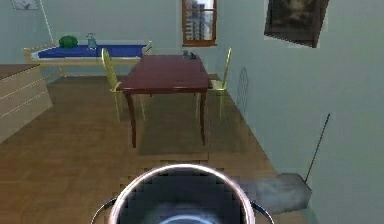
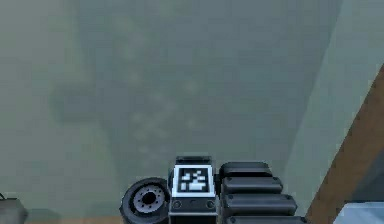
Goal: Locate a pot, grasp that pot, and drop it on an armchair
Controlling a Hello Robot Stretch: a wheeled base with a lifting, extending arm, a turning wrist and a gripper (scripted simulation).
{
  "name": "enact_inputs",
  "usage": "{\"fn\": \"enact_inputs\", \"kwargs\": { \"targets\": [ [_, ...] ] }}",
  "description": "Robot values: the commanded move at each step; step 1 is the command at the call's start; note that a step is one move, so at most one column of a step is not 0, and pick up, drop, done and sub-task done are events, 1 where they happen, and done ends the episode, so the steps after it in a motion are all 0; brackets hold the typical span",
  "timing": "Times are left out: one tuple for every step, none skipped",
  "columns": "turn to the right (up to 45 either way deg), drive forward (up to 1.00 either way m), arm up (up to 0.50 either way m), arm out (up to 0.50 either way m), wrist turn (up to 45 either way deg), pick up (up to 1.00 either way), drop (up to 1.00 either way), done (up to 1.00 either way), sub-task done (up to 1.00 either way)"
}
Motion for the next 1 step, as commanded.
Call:
{"fn": "enact_inputs", "kwargs": {
  "targets": [
    [3.0,0.00,0.00,0.00,0.0,0.00,0.00,0.00,0.00]
  ]
}}
